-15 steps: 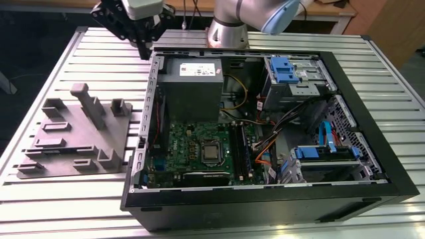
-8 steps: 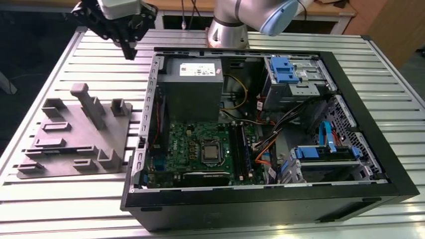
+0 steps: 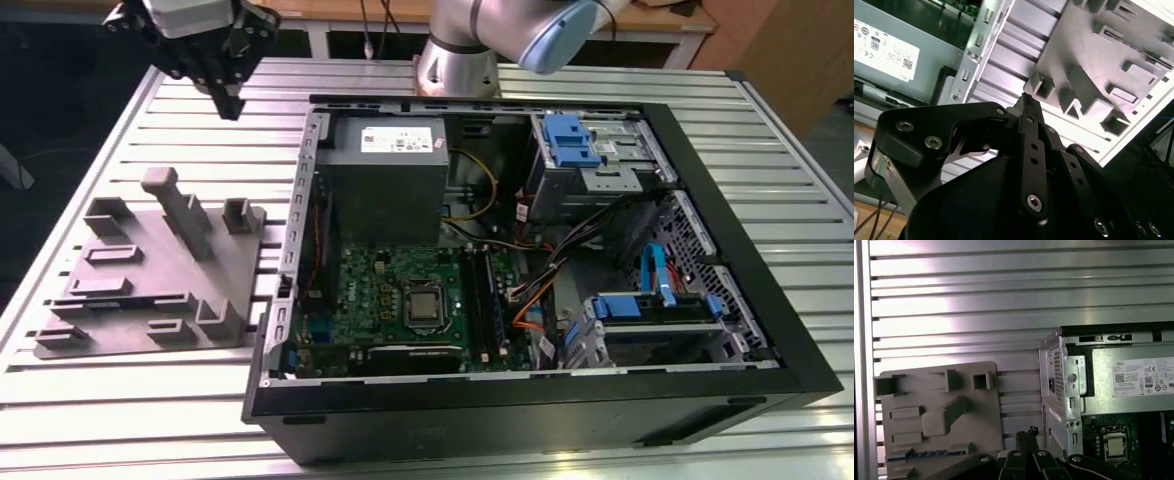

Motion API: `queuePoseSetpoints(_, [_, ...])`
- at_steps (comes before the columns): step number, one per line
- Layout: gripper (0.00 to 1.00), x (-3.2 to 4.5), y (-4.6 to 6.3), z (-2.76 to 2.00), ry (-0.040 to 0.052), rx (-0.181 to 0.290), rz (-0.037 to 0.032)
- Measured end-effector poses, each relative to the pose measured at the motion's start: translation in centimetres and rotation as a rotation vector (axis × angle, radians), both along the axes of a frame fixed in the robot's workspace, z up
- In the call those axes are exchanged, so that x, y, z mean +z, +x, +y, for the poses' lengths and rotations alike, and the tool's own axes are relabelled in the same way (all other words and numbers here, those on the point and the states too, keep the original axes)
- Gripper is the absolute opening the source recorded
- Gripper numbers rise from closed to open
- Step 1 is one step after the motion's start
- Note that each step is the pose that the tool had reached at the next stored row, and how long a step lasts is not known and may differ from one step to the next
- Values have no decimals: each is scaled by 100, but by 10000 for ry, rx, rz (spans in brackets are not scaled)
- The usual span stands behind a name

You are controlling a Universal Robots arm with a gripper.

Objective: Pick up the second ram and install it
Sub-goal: 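Reach for the second ram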

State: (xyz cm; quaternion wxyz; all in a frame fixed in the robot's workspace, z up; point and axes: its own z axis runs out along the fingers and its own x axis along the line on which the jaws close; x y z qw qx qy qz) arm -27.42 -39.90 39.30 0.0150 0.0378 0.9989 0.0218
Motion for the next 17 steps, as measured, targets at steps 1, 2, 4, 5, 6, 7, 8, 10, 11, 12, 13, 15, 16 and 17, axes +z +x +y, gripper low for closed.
queuePoseSetpoints(1, [10,0,-37,0,-1,0,-1])
queuePoseSetpoints(2, [10,0,-73,0,-2,1,-1])
queuePoseSetpoints(4, [10,-3,-148,0,-1,-1,-4])
queuePoseSetpoints(5, [10,-5,-184,0,0,-1,-5])
queuePoseSetpoints(6, [10,-7,-222,0,1,-1,-7])
queuePoseSetpoints(7, [10,-7,-261,0,-1,0,-7])
queuePoseSetpoints(8, [10,-8,-299,0,-1,0,-7])
queuePoseSetpoints(10, [10,-12,-375,0,0,0,-10])
queuePoseSetpoints(11, [10,-13,-407,0,0,-1,-11])
queuePoseSetpoints(12, [10,-15,-438,0,0,-1,-12])
queuePoseSetpoints(13, [10,-16,-463,0,-1,0,-11])
queuePoseSetpoints(15, [10,-19,-521,0,-1,0,-11])
queuePoseSetpoints(16, [10,-20,-556,0,0,1,-13])
queuePoseSetpoints(17, [10,-22,-589,0,-1,1,-14])
